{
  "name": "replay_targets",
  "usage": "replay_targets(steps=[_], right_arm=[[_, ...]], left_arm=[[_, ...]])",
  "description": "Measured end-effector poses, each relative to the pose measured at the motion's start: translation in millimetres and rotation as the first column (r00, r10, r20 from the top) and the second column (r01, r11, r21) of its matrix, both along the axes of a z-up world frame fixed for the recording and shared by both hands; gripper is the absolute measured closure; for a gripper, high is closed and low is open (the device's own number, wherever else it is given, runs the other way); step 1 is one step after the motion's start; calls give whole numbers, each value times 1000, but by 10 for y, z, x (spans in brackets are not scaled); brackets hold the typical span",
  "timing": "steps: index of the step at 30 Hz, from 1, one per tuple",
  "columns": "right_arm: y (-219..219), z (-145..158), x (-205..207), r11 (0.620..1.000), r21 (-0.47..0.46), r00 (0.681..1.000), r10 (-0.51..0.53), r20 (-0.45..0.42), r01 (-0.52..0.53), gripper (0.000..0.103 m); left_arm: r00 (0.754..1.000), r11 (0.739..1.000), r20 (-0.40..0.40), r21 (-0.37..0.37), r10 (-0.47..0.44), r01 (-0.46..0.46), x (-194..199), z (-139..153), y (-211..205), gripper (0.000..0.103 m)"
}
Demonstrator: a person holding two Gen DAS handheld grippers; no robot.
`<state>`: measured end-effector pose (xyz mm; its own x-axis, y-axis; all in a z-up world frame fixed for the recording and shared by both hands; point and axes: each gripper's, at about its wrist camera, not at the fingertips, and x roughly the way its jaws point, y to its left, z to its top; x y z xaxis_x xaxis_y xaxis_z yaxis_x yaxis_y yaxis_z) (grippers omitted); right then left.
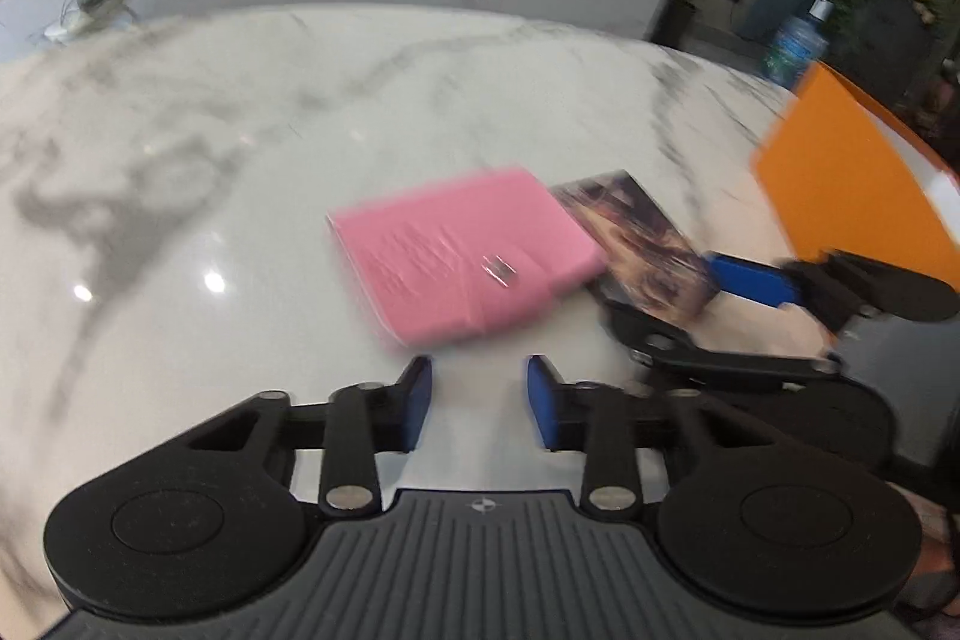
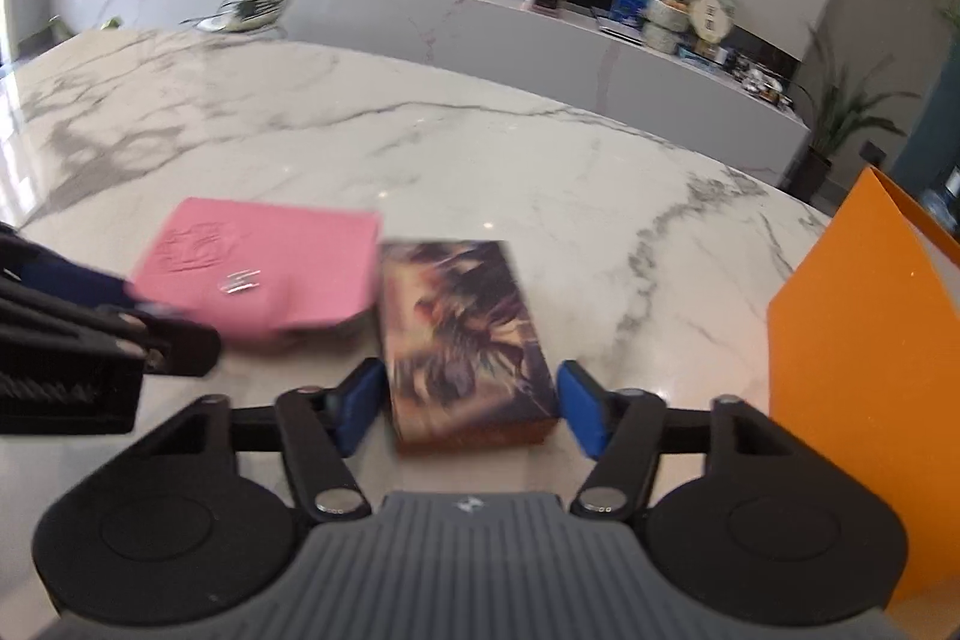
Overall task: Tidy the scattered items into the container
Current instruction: 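Close right tool on the boxed card deck while left tool opens over the pink wallet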
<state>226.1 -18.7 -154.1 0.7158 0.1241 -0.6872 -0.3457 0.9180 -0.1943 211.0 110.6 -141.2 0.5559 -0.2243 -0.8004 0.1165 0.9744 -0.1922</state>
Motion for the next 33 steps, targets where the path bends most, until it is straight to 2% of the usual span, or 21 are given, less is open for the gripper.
replay_targets(steps=[7, 10, 12, 13, 14, 18, 20, 24, 28, 30, 31, 33], right_arm=[[-101, 39, -283, 1000, 3, 999, 7, -47, -7, 41], [-133, 55, -323, 1000, 0, 998, -7, -66, 7, 41], [-152, 67, -312, 1000, 5, 997, -21, -78, 22, 41], [-156, 71, -302, 1000, 8, 996, -27, -83, 27, 41], [-153, 74, -290, 999, 11, 996, -32, -86, 33, 41], [-113, 68, -213, 998, 22, 993, -60, -101, 63, 41], [-106, 56, -145, 995, 45, 990, -80, -120, 86, 41], [-83, 39, -23, 990, 59, 987, -117, -108, 124, 42], [-56, 27, 102, 991, 61, 991, -112, -79, 117, 42], [-48, 22, 147, 993, 66, 993, -92, -71, 96, 42], [-44, 20, 166, 994, 68, 995, -80, -67, 85, 42], [-41, 14, 193, 995, 74, 996, -64, -62, 68, 42]], left_arm=[[1000, 999, 0, 30, -14, 14, -274, 67, -79, 76], [999, 998, 33, 67, -1, -1, -297, 152, -55, 66], [998, 995, 61, 104, 0, -7, -297, 200, -38, 51], [997, 992, 76, 127, -3, -7, -297, 222, -36, 38], [996, 989, 90, 151, -9, -5, -291, 230, -33, 34], [995, 979, 96, 205, -18, -2, -206, 185, 10, 32], [995, 976, 101, 216, -22, 0, -149, 155, 44, 27], [993, 975, 117, 222, -32, 5, -36, 111, 119, 26], [991, 985, 123, 168, -58, 37, 41, 87, 158, 26], [989, 989, 124, 137, -77, 60, 66, 74, 159, 31], [988, 989, 126, 128, -89, 73, 62, 71, 143, 38], [985, 988, 131, 123, -111, 95, 40, 73, 96, 41]])
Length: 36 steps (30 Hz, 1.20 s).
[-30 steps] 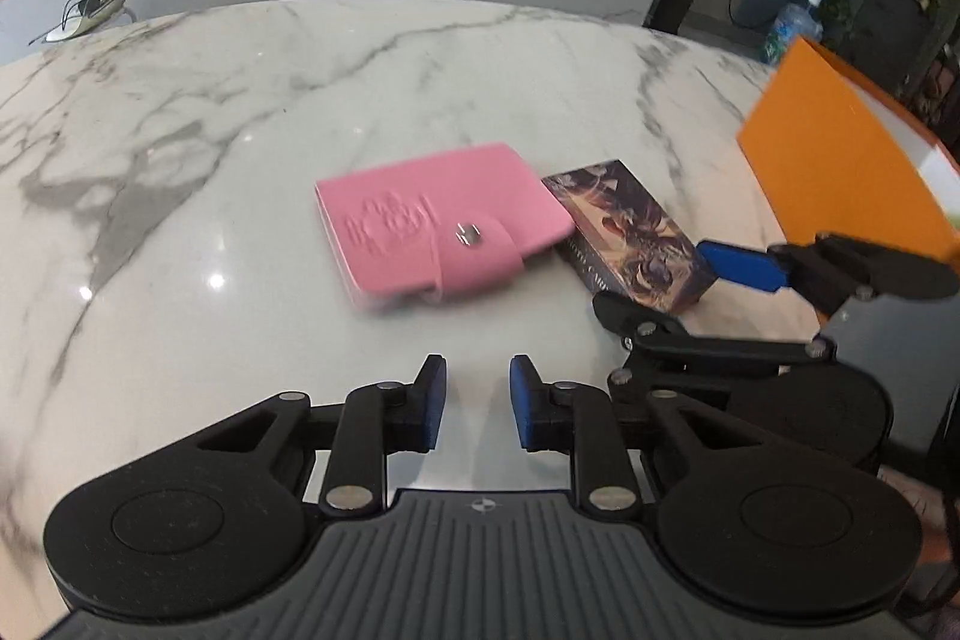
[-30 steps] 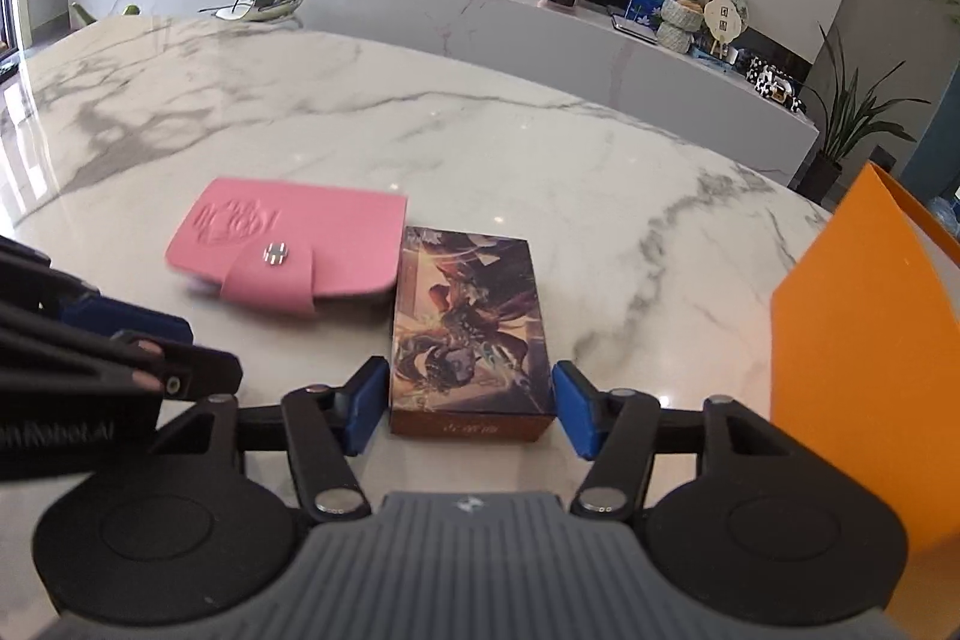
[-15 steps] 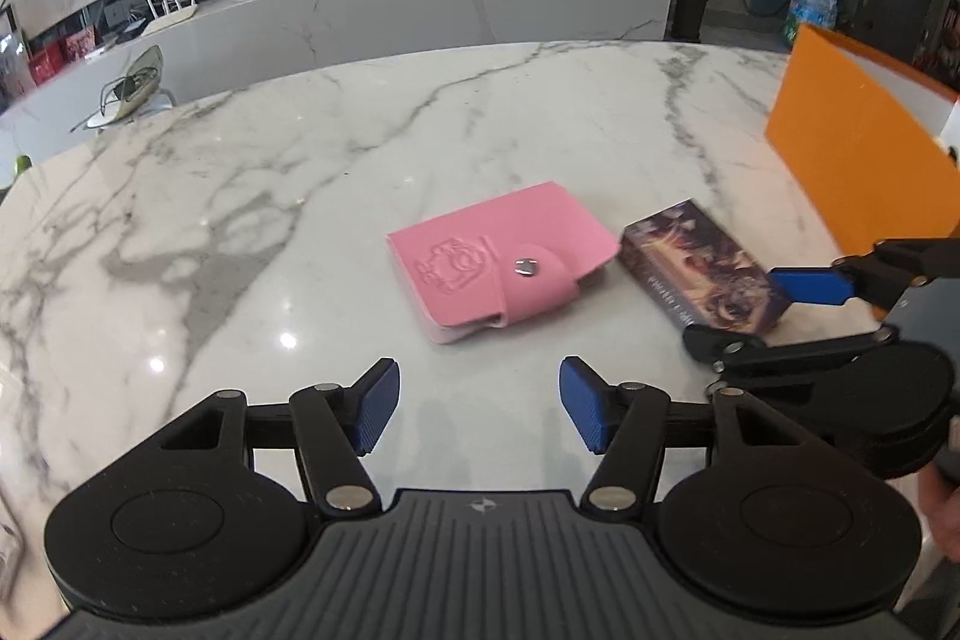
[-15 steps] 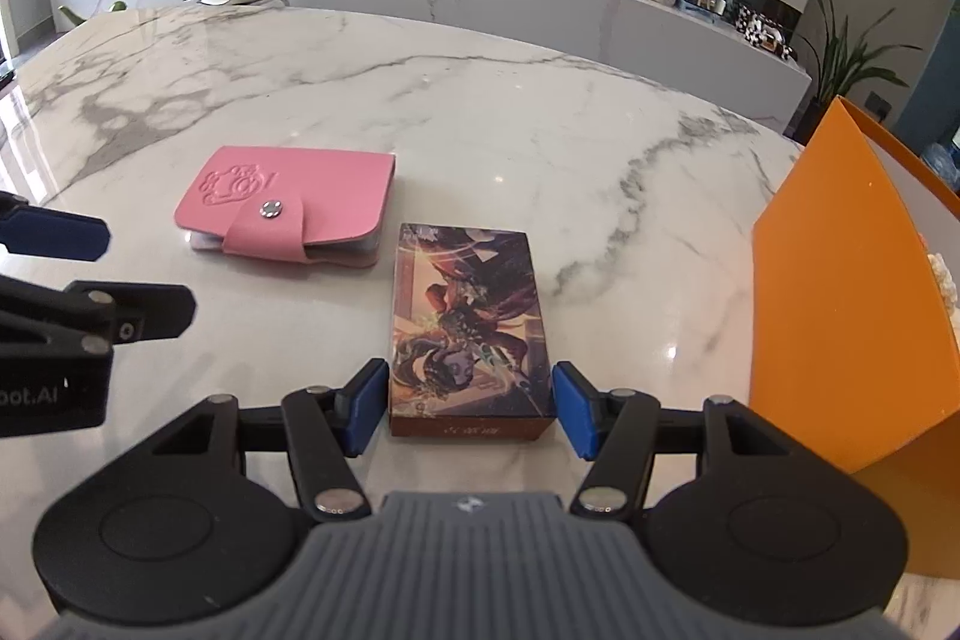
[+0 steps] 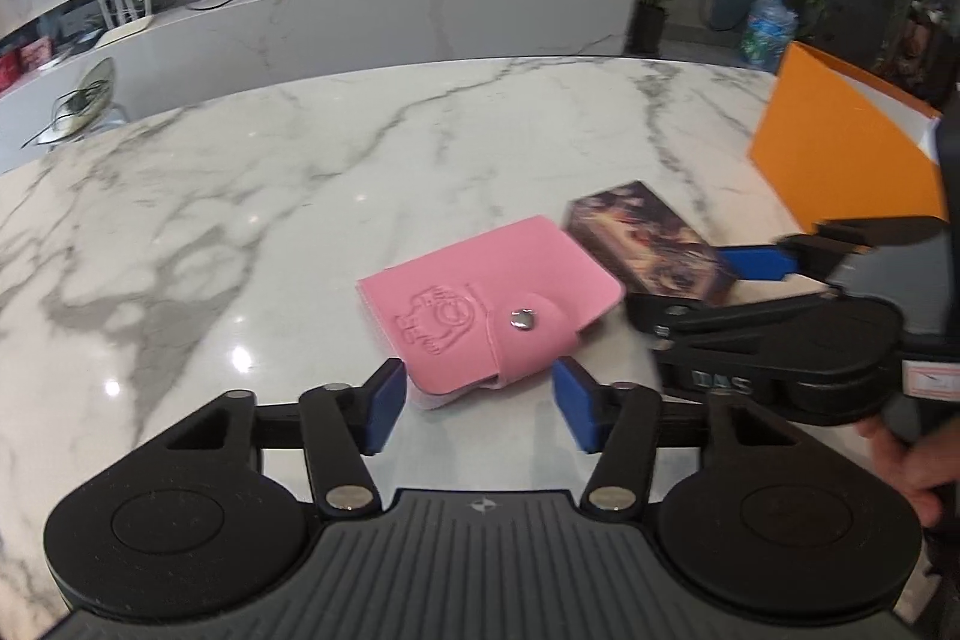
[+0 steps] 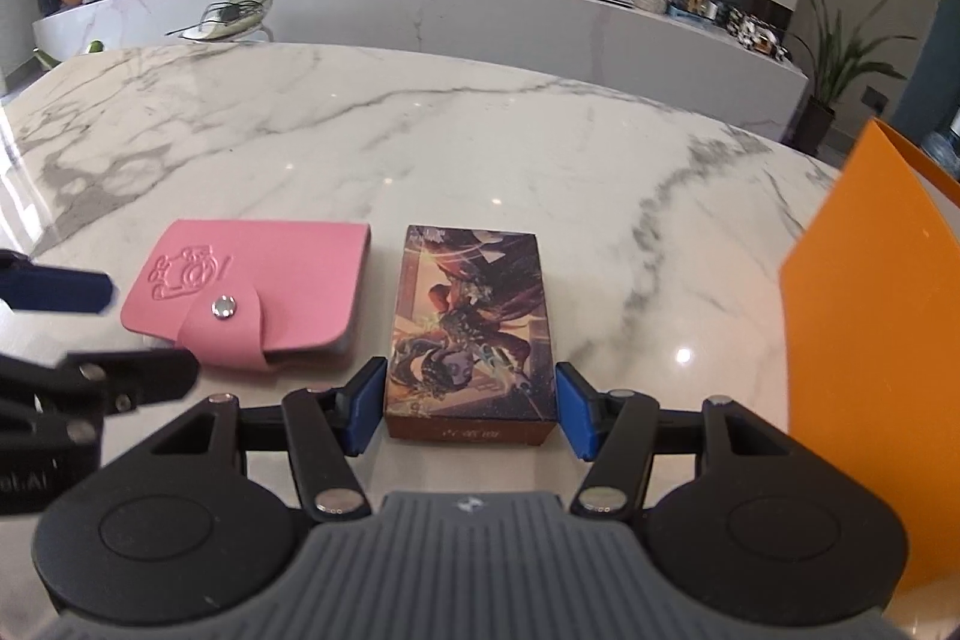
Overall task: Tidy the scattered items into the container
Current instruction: 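Push left tool fingers around the pink wallet and close on it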
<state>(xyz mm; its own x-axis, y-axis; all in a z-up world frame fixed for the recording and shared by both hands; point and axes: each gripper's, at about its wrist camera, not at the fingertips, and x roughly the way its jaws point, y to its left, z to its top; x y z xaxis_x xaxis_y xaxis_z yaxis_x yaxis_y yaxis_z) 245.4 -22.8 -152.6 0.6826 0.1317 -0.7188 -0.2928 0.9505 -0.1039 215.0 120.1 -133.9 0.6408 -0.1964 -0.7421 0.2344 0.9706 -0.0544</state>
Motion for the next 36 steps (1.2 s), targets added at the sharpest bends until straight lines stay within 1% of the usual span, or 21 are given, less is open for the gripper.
replay_targets(steps=[2, 3, 8, 11, 12, 14, 15, 17, 20, 23, 26, 29, 31, 34, 36], right_arm=[[-13, -8, 3, 1000, 5, 1000, 8, 4, -8, 42], [-17, -9, 0, 1000, 5, 1000, 10, 4, -10, 42], [-65, -12, -13, 1000, -1, 1000, 2, 1, -2, 42], [-139, -8, -30, 1000, 6, 1000, -9, -12, 9, 42], [-163, -6, -39, 1000, 6, 1000, -14, -16, 14, 42], [-201, -2, -56, 1000, -1, 999, -27, -22, 27, 42], [-217, 0, -64, 1000, -2, 999, -31, -24, 31, 42], [-232, 1, -81, 999, -3, 999, -37, -27, 37, 42], [-227, 3, -97, 999, -7, 999, -43, -29, 43, 42], [-204, 2, -106, 999, -7, 999, -44, -29, 43, 42], [-186, -3, -112, 999, -2, 999, -36, -25, 36, 42], [-180, -9, -106, 1000, 5, 999, -30, -19, 31, 42], [-183, -14, -96, 1000, 12, 999, -29, -17, 29, 41], [-185, -19, -77, 999, 22, 1000, -25, -13, 25, 41], [-194, -27, -67, 999, 32, 1000, -23, -9, 23, 41]], left_arm=[[1000, 1000, -7, -11, -26, 26, -22, 6, -40, 49], [999, 999, -14, -22, -37, 37, -33, 12, -61, 50], [996, 995, -30, -42, -88, 87, -121, 43, -183, 50], [994, 993, -12, -27, -111, 111, -190, 84, -266, 50], [995, 995, 4, -6, -100, 100, -208, 108, -283, 50], [996, 996, 35, 31, -81, 80, -230, 159, -297, 43], [996, 996, 48, 47, -76, 74, -231, 181, -295, 42], [995, 995, 74, 79, -67, 61, -229, 220, -290, 29], [993, 992, 96, 119, -63, 51, -176, 231, -276, 22], [993, 990, 82, 120, -81, 70, -85, 197, -259, 18], [993, 989, 77, 120, -95, 85, 8, 154, -270, 16], [992, 987, 71, 136, -102, 92, 115, 92, -287, 16], [993, 985, 56, 141, -105, 96, 201, 34, -265, 16], [994, 991, 37, 91, -99, 95, 292, -29, -177, 8], [995, 994, 26, 53, -100, 99, 330, -47, -131, 8]])
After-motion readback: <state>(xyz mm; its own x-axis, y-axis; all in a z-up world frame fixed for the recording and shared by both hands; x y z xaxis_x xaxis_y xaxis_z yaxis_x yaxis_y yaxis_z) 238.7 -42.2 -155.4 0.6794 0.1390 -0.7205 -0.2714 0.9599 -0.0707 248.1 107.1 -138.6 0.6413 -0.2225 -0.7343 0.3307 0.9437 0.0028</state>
